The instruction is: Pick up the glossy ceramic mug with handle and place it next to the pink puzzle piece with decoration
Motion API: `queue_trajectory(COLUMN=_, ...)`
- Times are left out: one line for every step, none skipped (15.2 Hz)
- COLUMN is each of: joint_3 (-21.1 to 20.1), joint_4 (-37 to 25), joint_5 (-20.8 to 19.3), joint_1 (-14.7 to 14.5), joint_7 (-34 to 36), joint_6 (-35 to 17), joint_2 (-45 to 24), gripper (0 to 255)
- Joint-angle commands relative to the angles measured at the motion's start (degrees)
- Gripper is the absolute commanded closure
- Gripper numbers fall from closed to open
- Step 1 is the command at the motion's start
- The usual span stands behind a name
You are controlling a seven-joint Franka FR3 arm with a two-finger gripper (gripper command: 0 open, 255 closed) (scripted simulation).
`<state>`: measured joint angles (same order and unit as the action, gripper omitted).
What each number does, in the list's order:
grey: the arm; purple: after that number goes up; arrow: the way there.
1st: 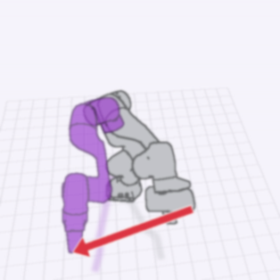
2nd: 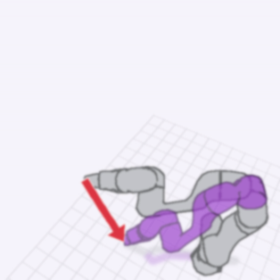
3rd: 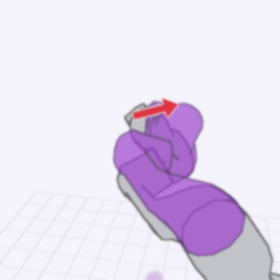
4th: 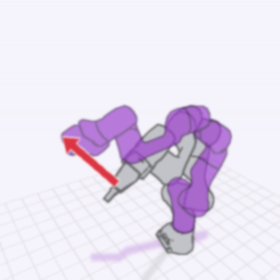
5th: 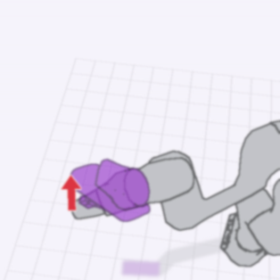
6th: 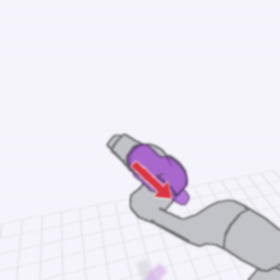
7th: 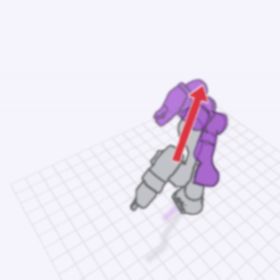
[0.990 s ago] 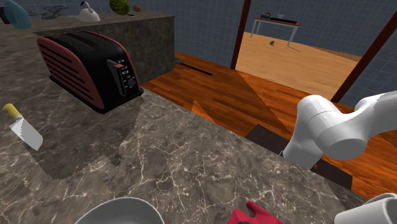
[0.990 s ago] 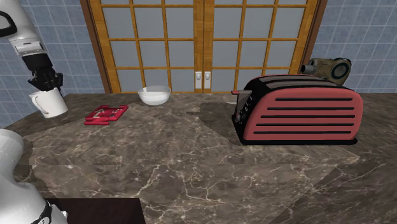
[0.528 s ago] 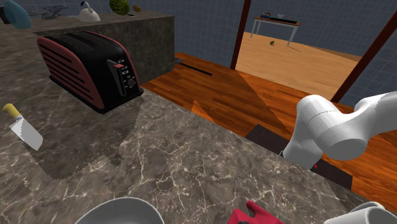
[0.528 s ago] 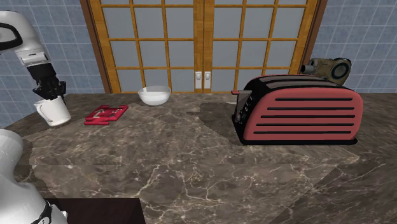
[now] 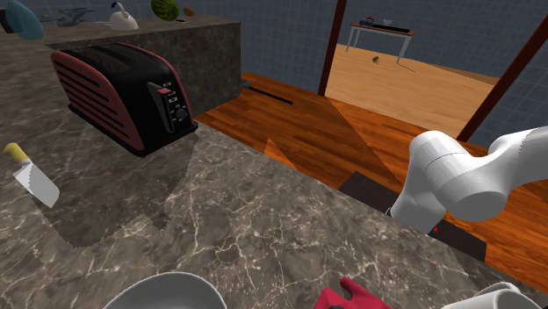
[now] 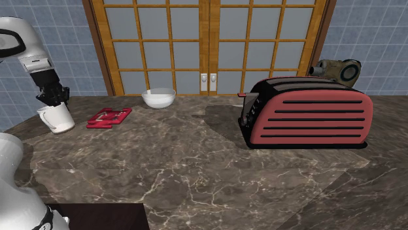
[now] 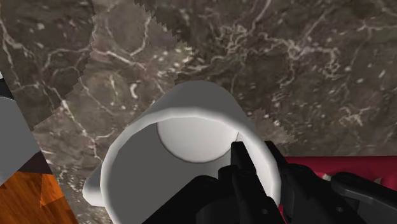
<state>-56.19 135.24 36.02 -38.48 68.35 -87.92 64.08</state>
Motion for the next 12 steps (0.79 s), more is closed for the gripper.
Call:
queue_trajectory(joint_3=0.00, joint_4=0.01, joint_5=0.01, joint_1=0.00, joint_7=0.00, joint_6=-0.01, joint_2=0.01, gripper=255)
queue_trajectory(joint_3=0.00, joint_4=0.01, joint_5=0.01, joint_1=0.00, joint_7=0.00, joint_6=-0.01, joint_2=0.01, gripper=0)
queue_trajectory(joint_3=0.00, joint_4=0.01, joint_5=0.01, joint_1=0.00, joint_7=0.00, joint_6=-0.01, joint_2=0.01, gripper=0)
queue_trajectory(joint_3=0.00, joint_4=0.01, joint_5=0.01, joint_1=0.00, joint_7=0.00, joint_6=-0.01, joint_2=0.01, gripper=0)
queue_trajectory(joint_3=0.00, joint_4=0.01, joint_5=0.01, joint_1=0.00, joint_7=0.00, joint_6=-0.01, joint_2=0.01, gripper=0)
queue_trajectory(joint_3=0.00, joint_4=0.01, joint_5=0.01, joint_1=0.00, joint_7=0.00, joint_6=-0.01, joint_2=0.01, gripper=0)
queue_trajectory(joint_3=0.00, joint_4=0.01, joint_5=0.01, joint_1=0.00, joint_7=0.00, joint_6=-0.01, joint_2=0.01, gripper=0)
queue_trajectory(joint_3=0.90, joint_4=-1.86, joint_5=-0.86, joint_1=0.35, joint_7=0.28, joint_6=1.44, joint_2=-0.45, gripper=0)
queue_trajectory(joint_3=1.73, joint_4=-3.78, joint_5=-1.69, joint_1=0.73, joint_7=0.57, joint_6=2.88, joint_2=-0.97, gripper=0)
queue_trajectory(joint_3=2.50, joint_4=-5.77, joint_5=-2.48, joint_1=1.13, joint_7=0.87, joint_6=4.31, joint_2=-1.56, gripper=0)
queue_trajectory(joint_3=3.06, joint_4=-7.38, joint_5=-3.07, joint_1=1.47, joint_7=1.11, joint_6=5.43, joint_2=-2.06, gripper=0)
queue_trajectory(joint_3=3.06, joint_4=-7.38, joint_5=-3.07, joint_1=1.47, joint_7=1.10, joint_6=5.44, joint_2=-2.06, gripper=0)
